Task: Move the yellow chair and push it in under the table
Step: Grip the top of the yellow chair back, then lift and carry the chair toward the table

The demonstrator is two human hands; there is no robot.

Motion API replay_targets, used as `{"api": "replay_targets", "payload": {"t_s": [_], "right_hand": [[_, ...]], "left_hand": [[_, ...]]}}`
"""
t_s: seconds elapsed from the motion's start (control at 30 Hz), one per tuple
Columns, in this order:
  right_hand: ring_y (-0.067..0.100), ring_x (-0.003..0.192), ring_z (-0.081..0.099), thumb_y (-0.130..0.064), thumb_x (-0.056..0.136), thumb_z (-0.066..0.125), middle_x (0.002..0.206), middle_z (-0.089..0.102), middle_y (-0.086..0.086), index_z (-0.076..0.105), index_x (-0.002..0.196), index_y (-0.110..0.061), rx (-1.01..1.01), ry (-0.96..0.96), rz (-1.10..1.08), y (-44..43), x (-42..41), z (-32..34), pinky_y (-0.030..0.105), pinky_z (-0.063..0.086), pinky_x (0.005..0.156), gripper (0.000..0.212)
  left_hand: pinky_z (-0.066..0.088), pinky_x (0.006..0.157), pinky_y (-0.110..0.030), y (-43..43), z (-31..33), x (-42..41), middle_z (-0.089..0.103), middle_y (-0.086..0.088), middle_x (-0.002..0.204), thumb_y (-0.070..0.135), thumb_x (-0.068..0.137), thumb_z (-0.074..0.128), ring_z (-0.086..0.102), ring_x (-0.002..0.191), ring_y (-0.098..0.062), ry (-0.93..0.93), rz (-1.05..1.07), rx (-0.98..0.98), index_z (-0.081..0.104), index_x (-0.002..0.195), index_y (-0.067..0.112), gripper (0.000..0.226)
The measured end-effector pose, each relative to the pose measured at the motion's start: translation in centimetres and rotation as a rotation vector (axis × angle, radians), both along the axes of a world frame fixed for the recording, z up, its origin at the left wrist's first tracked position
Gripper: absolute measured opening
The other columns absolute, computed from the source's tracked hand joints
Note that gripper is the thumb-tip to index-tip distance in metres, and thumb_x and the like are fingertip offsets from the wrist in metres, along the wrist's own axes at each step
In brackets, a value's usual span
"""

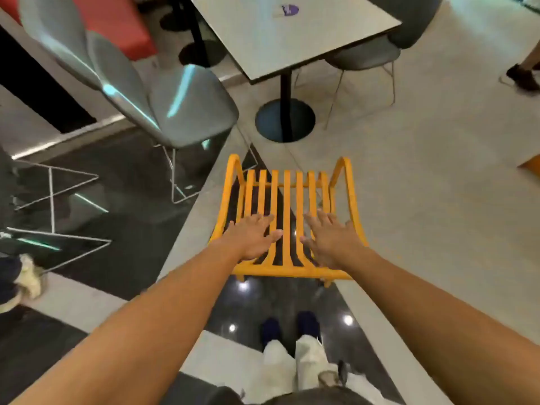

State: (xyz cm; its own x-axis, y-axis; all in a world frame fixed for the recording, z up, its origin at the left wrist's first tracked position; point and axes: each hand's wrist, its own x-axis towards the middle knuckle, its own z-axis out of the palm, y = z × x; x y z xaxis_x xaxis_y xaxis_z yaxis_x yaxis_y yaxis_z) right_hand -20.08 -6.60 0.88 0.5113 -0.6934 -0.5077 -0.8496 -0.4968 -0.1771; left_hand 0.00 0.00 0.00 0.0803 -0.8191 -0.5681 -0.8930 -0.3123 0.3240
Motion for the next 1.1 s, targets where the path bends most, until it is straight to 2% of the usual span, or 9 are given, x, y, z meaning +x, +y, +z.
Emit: {"api": "replay_targets", "payload": {"t_s": [0.07,0.17,0.3,0.4,0.53,0.67,0.77,0.93,1.1], "right_hand": [[0.031,0.147,0.008,-0.057,0.096,0.022,0.163,0.007,0.009,0.001,0.153,-0.027,0.066,0.034,0.006,1.5,-1.0,-2.1,0.064,0.016,0.111,0.068],[0.034,0.146,0.014,-0.060,0.095,0.017,0.160,0.016,0.012,0.006,0.153,-0.026,0.068,0.092,0.011,5.4,-3.3,-5.9,0.066,0.016,0.109,0.068],[0.037,0.134,0.037,-0.057,0.096,0.015,0.144,0.046,0.014,0.027,0.146,-0.021,-0.070,0.097,0.028,7.6,-4.0,-8.0,0.065,0.018,0.108,0.063],[0.037,0.120,0.049,-0.050,0.098,0.025,0.125,0.059,0.014,0.044,0.132,-0.018,-0.154,0.058,-0.013,7.5,-4.1,-8.3,0.063,0.026,0.105,0.050],[0.039,0.113,0.052,-0.051,0.097,0.033,0.117,0.060,0.017,0.051,0.125,-0.016,-0.205,0.131,-0.034,7.2,-4.2,-8.2,0.060,0.034,0.102,0.048],[0.041,0.103,0.055,-0.053,0.095,0.041,0.104,0.061,0.020,0.052,0.109,-0.012,-0.246,0.191,-0.114,7.1,-3.8,-8.3,0.062,0.037,0.100,0.046],[0.041,0.101,0.055,-0.055,0.094,0.042,0.102,0.060,0.020,0.052,0.107,-0.011,-0.291,0.182,-0.155,6.0,-3.2,-8.6,0.065,0.034,0.100,0.046],[0.040,0.101,0.054,-0.061,0.094,0.032,0.102,0.059,0.020,0.052,0.109,-0.010,-0.317,0.155,-0.209,2.2,-2.0,-9.0,0.067,0.030,0.100,0.057],[0.041,0.102,0.055,-0.065,0.092,0.031,0.103,0.060,0.020,0.052,0.113,-0.010,-0.329,0.133,-0.262,-2.3,-1.6,-9.5,0.069,0.032,0.099,0.063]], "left_hand": [[0.013,0.115,-0.064,1.3,-2.1,-0.6,0.015,-0.006,0.164,0.068,0.093,0.021,0.015,0.149,-0.029,-0.027,-0.072,0.076,0.014,0.154,0.032,0.072],[0.016,0.114,-0.063,5.2,-5.6,-1.5,0.022,-0.008,0.162,0.065,0.094,0.019,0.020,0.147,-0.031,-0.099,-0.175,0.118,0.018,0.154,0.029,0.070],[0.028,0.109,-0.056,7.8,-7.5,-2.2,0.054,-0.006,0.139,0.056,0.097,0.029,0.044,0.131,-0.028,-0.190,-0.159,-0.120,0.045,0.139,0.023,0.056],[0.038,0.099,-0.052,8.5,-8.5,-2.3,0.062,-0.008,0.122,0.050,0.098,0.035,0.053,0.115,-0.029,-0.259,-0.143,-0.250,0.055,0.125,0.018,0.047],[0.043,0.088,-0.049,8.3,-9.3,-2.0,0.064,-0.007,0.106,0.047,0.097,0.039,0.056,0.099,-0.027,-0.289,-0.158,-0.341,0.059,0.115,0.017,0.041],[0.044,0.082,-0.052,7.9,-9.9,-1.8,0.064,-0.007,0.096,0.047,0.095,0.047,0.056,0.089,-0.027,-0.321,-0.153,-0.400,0.060,0.106,0.017,0.034],[0.043,0.085,-0.056,6.4,-10.2,-1.2,0.064,-0.007,0.097,0.048,0.095,0.045,0.055,0.091,-0.029,-0.350,-0.149,-0.397,0.059,0.106,0.017,0.036],[0.040,0.092,-0.062,2.2,-9.8,0.8,0.063,-0.011,0.102,0.058,0.093,0.039,0.055,0.096,-0.034,-0.427,-0.107,-0.329,0.060,0.106,0.015,0.050],[0.031,0.102,-0.068,-2.8,-9.3,1.5,0.062,-0.011,0.105,0.061,0.094,0.036,0.054,0.099,-0.036,-0.442,-0.098,-0.298,0.058,0.107,0.014,0.054]]}}
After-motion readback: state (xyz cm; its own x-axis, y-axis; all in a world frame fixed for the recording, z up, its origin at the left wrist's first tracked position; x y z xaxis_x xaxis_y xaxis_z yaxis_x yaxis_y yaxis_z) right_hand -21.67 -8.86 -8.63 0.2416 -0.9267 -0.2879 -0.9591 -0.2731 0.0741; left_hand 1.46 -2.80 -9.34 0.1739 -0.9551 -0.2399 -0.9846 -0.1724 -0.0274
